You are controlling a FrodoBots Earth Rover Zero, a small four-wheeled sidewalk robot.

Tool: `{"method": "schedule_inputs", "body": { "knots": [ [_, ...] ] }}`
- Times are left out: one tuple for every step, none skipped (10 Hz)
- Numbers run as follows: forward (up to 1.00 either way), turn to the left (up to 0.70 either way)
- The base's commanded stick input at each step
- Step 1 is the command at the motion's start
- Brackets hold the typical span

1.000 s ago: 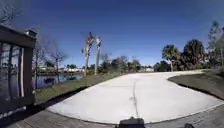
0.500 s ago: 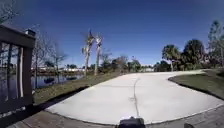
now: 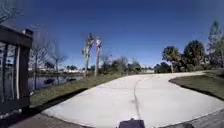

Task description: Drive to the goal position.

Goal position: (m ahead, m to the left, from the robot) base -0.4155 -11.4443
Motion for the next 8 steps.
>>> {"method": "schedule_inputs", "body": {
  "knots": [
    [1.0,-0.01],
    [0.99,-0.09],
    [1.0,-0.14],
    [0.99,-0.17],
    [0.99,-0.17],
    [1.0,-0.17],
    [1.0,-0.2],
    [0.99,-0.23]
  ]
}}
